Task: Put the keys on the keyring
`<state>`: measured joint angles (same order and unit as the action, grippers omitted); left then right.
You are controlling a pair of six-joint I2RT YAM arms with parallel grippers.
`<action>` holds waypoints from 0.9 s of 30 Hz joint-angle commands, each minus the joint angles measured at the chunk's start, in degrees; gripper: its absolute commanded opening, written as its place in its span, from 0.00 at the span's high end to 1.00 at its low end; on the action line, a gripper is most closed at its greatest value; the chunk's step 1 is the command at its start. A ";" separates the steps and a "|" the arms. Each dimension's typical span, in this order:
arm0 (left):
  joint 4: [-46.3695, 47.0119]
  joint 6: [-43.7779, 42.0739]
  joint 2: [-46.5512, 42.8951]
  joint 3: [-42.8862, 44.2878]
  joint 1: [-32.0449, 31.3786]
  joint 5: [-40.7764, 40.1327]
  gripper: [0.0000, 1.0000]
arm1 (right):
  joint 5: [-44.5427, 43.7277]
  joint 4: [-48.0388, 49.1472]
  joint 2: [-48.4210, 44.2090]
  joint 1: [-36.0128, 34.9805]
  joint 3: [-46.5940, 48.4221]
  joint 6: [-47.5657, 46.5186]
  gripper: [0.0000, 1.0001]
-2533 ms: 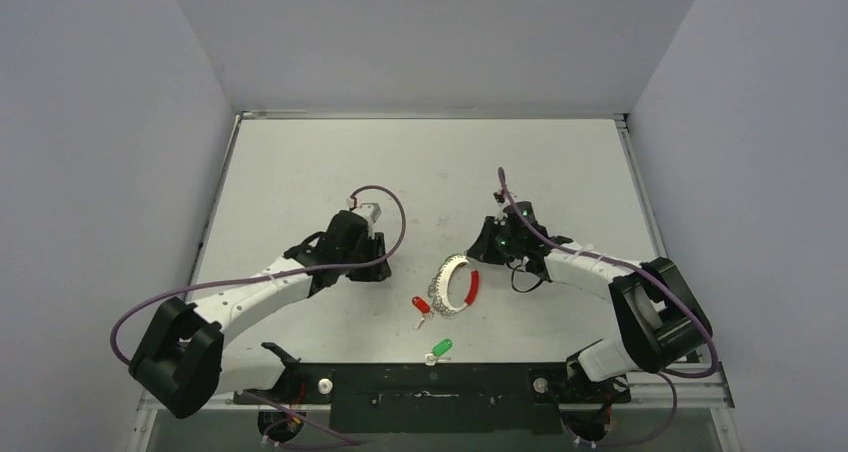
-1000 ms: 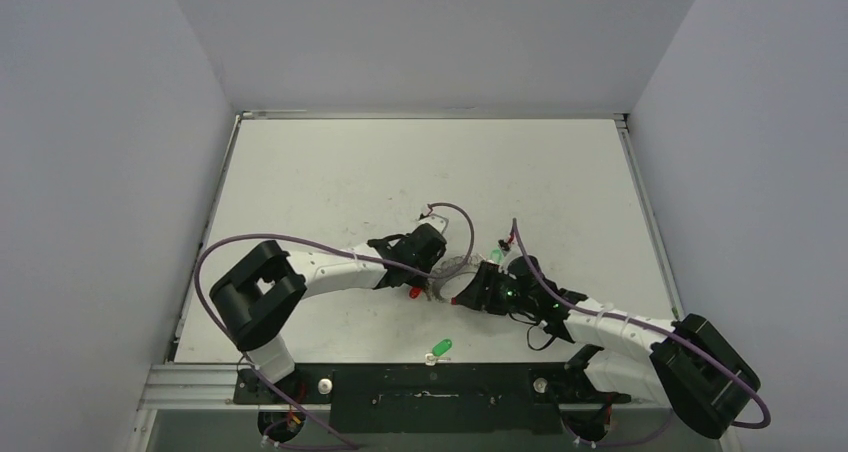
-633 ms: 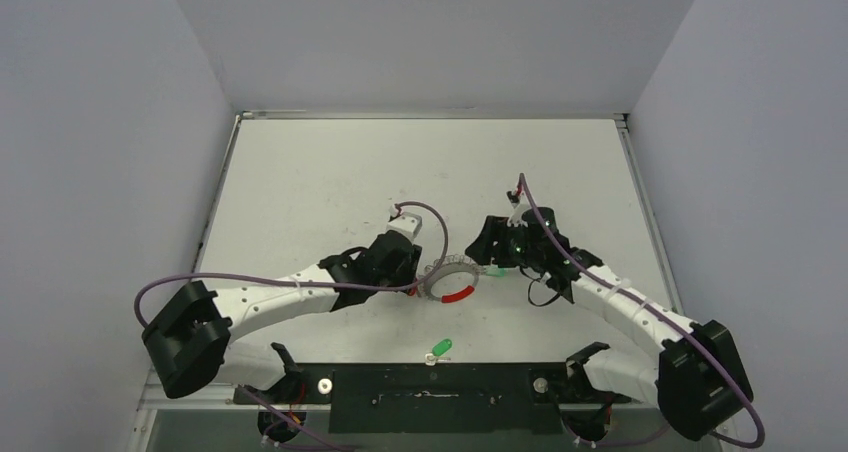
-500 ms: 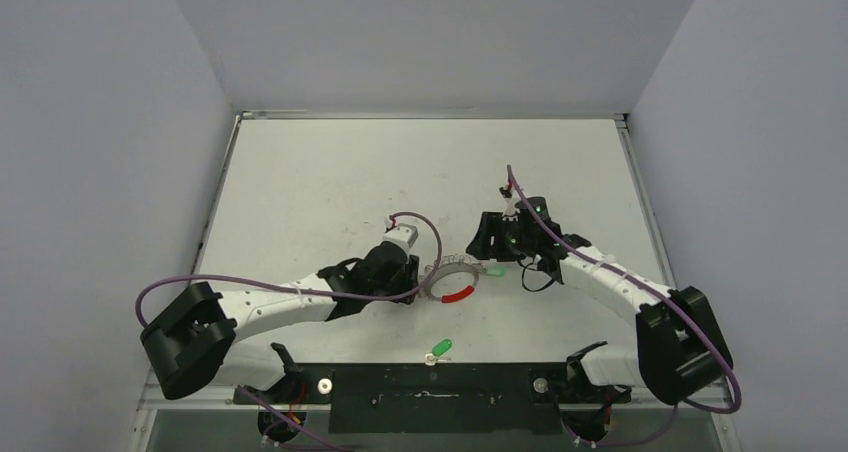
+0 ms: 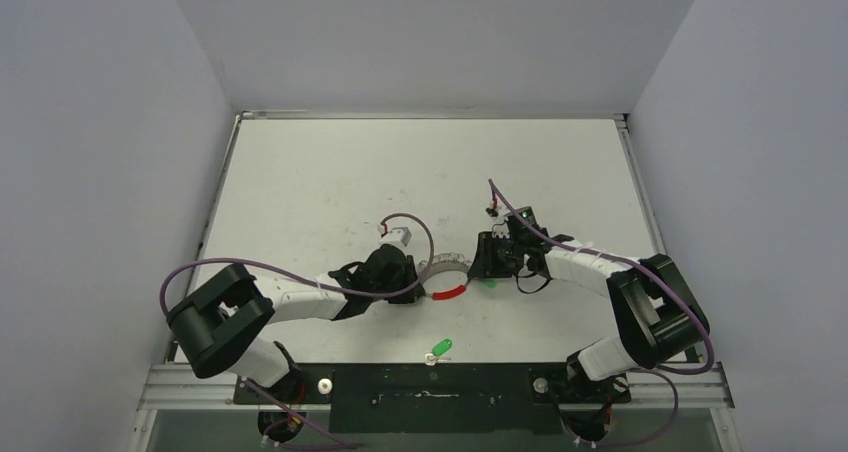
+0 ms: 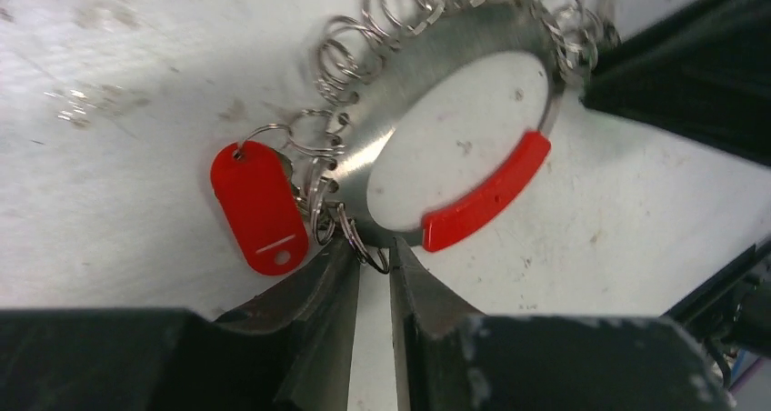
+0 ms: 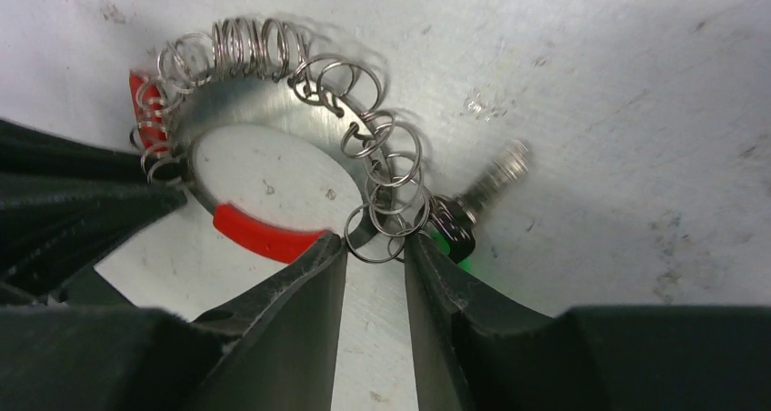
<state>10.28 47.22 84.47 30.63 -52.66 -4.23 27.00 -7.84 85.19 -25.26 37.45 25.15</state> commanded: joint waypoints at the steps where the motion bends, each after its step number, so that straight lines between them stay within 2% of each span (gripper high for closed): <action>1: -3.20 -1.46 0.79 0.97 4.82 -1.15 0.82 | 4.01 1.88 -1.34 -2.01 -3.45 2.29 0.70; 4: -6.12 -6.23 -0.70 1.94 7.27 -1.73 0.83 | 5.41 6.27 -1.41 -5.97 -6.41 6.63 0.70; 6: -8.23 -10.02 -1.69 2.80 7.85 -3.21 0.83 | 6.40 12.61 -1.01 -9.94 -7.94 11.06 0.70; 9: -10.15 -14.82 -3.12 4.06 8.49 -4.60 0.83 | 7.77 19.31 -1.82 -14.06 -8.97 15.70 0.65; 12: -13.60 -17.35 -5.38 4.84 8.61 -5.02 0.76 | 5.47 17.78 -5.56 -14.32 -8.04 15.41 0.49; 15: -15.15 -18.11 -8.93 4.22 8.48 -4.96 0.68 | 0.59 10.13 -9.74 -14.17 -4.94 11.51 0.43; 19: -15.44 -16.89 -14.73 1.46 8.16 -3.99 0.63 | -3.08 2.41 -12.44 -13.52 -1.60 6.51 0.46; 27: -11.10 -10.99 -24.36 -6.38 7.42 0.12 0.61 | -8.63 -5.65 -9.39 -14.29 1.84 -0.91 0.64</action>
<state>-3.42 32.91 63.59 26.94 -44.69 -6.61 23.16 -8.10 74.19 -39.00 36.91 29.12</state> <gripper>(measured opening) 0.384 0.386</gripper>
